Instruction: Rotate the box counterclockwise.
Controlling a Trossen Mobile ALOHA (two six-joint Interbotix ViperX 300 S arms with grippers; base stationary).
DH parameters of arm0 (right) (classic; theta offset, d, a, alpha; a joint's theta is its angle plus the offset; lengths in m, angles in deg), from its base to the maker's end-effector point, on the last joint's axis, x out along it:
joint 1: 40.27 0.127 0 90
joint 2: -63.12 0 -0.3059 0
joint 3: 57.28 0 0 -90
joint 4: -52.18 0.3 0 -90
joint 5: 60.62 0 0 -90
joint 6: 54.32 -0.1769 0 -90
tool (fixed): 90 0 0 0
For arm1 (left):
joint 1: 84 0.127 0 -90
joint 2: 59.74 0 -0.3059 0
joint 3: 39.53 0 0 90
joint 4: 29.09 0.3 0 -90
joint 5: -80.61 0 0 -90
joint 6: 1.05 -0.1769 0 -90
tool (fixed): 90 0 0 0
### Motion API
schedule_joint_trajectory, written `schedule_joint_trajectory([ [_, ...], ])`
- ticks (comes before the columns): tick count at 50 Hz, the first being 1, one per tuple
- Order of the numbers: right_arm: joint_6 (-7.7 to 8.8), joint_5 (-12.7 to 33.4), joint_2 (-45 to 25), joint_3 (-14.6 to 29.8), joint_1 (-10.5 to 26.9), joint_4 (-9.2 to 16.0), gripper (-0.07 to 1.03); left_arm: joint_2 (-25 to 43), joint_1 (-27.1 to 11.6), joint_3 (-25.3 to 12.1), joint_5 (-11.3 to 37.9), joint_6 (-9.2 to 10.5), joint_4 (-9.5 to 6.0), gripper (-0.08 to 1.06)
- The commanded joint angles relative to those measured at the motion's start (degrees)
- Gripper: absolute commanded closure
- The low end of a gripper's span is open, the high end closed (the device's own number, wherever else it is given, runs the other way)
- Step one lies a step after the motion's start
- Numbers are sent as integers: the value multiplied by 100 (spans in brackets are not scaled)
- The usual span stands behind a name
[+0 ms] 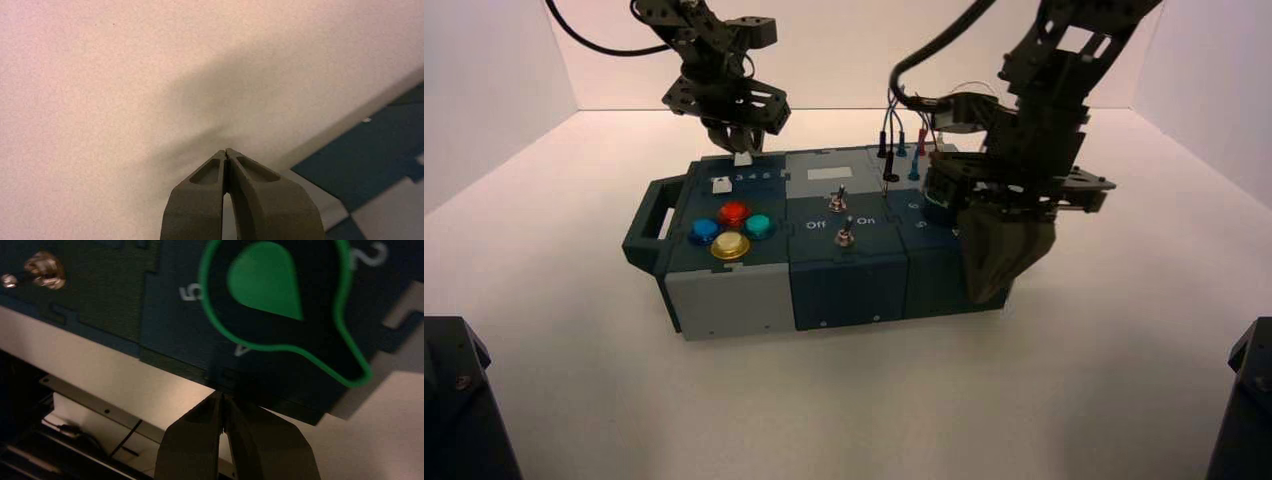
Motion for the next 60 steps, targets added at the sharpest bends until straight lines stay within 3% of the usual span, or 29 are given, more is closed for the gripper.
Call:
schedule_joint_trajectory([
  [1,-9,-62,26,167,-325,-202,99,-202,-211,79,53,-9,-18,100],
  [11,-9,53,18,334,-431,-378,99,-369,-431,193,88,-9,-44,100],
  [32,-9,88,-264,624,-439,-554,99,-396,-448,510,220,-79,9,100],
  [60,9,105,-299,879,-853,-809,99,-387,-448,483,677,-272,53,100],
])
